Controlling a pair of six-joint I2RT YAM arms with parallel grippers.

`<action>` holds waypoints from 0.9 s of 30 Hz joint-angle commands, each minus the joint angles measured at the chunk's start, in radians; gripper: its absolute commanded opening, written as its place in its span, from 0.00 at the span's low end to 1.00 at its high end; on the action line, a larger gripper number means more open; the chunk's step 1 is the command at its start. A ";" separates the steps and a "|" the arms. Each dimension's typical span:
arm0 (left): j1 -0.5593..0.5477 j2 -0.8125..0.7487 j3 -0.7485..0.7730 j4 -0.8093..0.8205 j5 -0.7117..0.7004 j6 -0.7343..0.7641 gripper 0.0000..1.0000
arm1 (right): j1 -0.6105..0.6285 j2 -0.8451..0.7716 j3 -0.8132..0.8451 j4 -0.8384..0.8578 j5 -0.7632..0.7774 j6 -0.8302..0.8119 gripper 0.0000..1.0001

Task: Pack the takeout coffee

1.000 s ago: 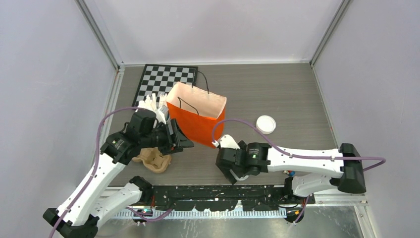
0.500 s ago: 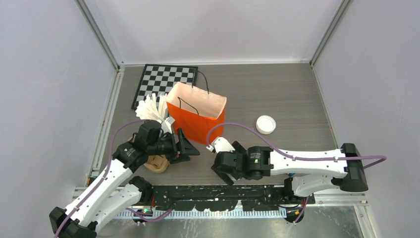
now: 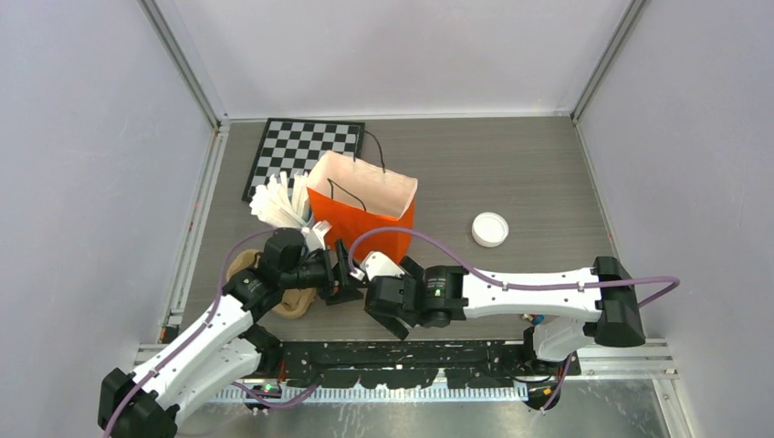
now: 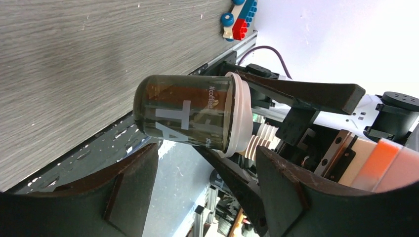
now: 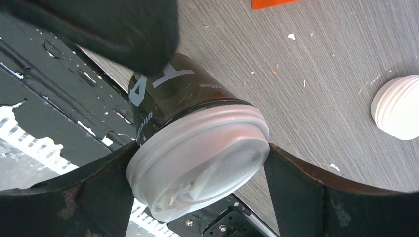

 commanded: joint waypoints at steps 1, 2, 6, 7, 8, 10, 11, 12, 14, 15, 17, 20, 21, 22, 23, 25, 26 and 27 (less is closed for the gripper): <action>-0.016 0.008 -0.038 0.197 0.072 -0.064 0.75 | 0.004 0.030 0.069 -0.003 0.010 -0.025 0.92; -0.024 0.018 -0.039 0.206 0.073 -0.066 0.75 | 0.005 0.036 0.078 -0.003 0.010 -0.028 0.92; -0.064 0.047 -0.042 0.237 0.068 -0.067 0.78 | 0.005 0.054 0.090 0.013 0.003 -0.043 0.92; -0.070 0.054 -0.046 0.246 0.068 -0.067 0.78 | 0.005 0.057 0.092 0.012 0.004 -0.041 0.92; -0.078 0.061 -0.049 0.251 0.068 -0.067 0.78 | 0.005 0.062 0.094 0.012 0.004 -0.039 0.92; -0.092 0.073 -0.053 0.259 0.063 -0.068 0.78 | 0.005 0.066 0.094 0.011 -0.003 -0.031 0.92; -0.100 0.079 -0.056 0.265 0.061 -0.066 0.79 | 0.004 0.065 0.093 0.012 -0.005 -0.027 0.92; -0.108 0.088 -0.060 0.276 0.060 -0.066 0.79 | 0.005 0.065 0.091 0.012 -0.008 -0.022 0.92; -0.116 0.110 -0.062 0.294 0.062 -0.064 0.79 | 0.006 0.062 0.087 0.015 -0.008 -0.016 0.92; -0.119 0.119 -0.061 0.297 0.062 -0.061 0.79 | 0.006 0.060 0.084 0.016 -0.006 -0.013 0.92; -0.125 0.135 -0.057 0.308 0.061 -0.055 0.79 | 0.008 0.057 0.080 0.021 -0.003 -0.012 0.92; -0.135 0.156 -0.045 0.320 0.051 -0.043 0.78 | 0.007 0.055 0.084 0.020 0.004 -0.008 0.92; -0.141 0.166 -0.043 0.332 0.051 -0.040 0.78 | 0.008 0.057 0.085 0.018 0.006 -0.006 0.92; -0.146 0.176 -0.042 0.337 0.052 -0.041 0.78 | 0.008 0.058 0.084 0.015 0.006 -0.004 0.92; -0.151 0.190 -0.041 0.356 0.051 -0.040 0.78 | 0.009 0.060 0.085 0.014 0.007 -0.001 0.92; -0.164 0.212 -0.039 0.371 0.049 -0.037 0.78 | 0.009 0.064 0.085 0.009 0.010 0.010 0.92; -0.170 0.224 -0.038 0.374 0.046 -0.035 0.78 | 0.010 0.065 0.085 0.010 0.011 0.014 0.92; -0.175 0.234 -0.038 0.375 0.043 -0.033 0.78 | 0.011 0.065 0.085 0.009 0.011 0.018 0.92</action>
